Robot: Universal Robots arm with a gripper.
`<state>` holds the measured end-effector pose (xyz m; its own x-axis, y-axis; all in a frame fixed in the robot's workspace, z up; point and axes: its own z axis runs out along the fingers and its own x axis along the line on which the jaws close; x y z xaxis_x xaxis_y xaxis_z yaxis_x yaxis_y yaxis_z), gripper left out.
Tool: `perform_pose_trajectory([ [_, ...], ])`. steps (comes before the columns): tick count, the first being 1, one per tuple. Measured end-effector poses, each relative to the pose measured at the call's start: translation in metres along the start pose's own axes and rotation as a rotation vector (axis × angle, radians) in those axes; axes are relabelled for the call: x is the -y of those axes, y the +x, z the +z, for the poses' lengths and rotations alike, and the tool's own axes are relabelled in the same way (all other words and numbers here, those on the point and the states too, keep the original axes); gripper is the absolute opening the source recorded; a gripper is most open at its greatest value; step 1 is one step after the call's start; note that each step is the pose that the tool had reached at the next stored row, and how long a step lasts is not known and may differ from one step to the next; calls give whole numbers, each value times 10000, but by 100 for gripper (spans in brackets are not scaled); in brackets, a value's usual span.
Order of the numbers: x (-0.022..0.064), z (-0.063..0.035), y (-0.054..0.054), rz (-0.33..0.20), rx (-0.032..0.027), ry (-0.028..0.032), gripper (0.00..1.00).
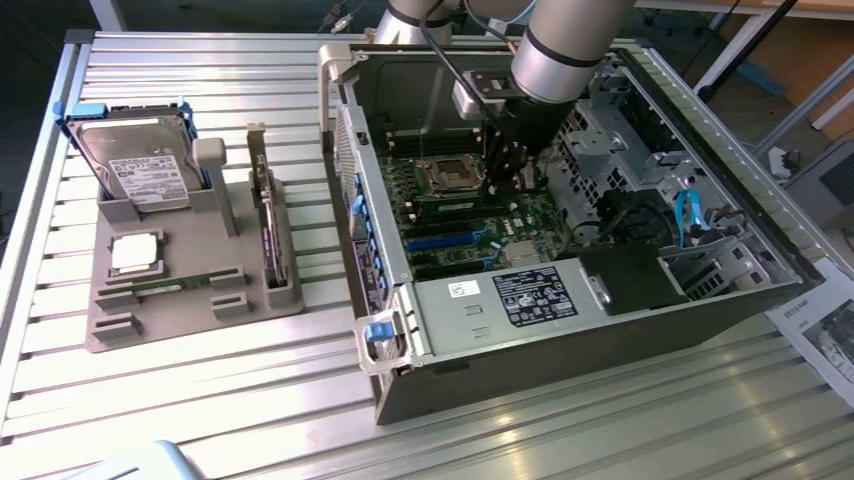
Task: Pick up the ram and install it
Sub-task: 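Insert the ram into the slot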
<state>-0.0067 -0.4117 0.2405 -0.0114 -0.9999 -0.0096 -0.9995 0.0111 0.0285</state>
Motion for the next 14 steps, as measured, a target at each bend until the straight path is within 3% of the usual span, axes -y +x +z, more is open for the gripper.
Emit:
perform_pose_trajectory([
  [14, -2, 56, 1, -27, 0, 0, 12],
])
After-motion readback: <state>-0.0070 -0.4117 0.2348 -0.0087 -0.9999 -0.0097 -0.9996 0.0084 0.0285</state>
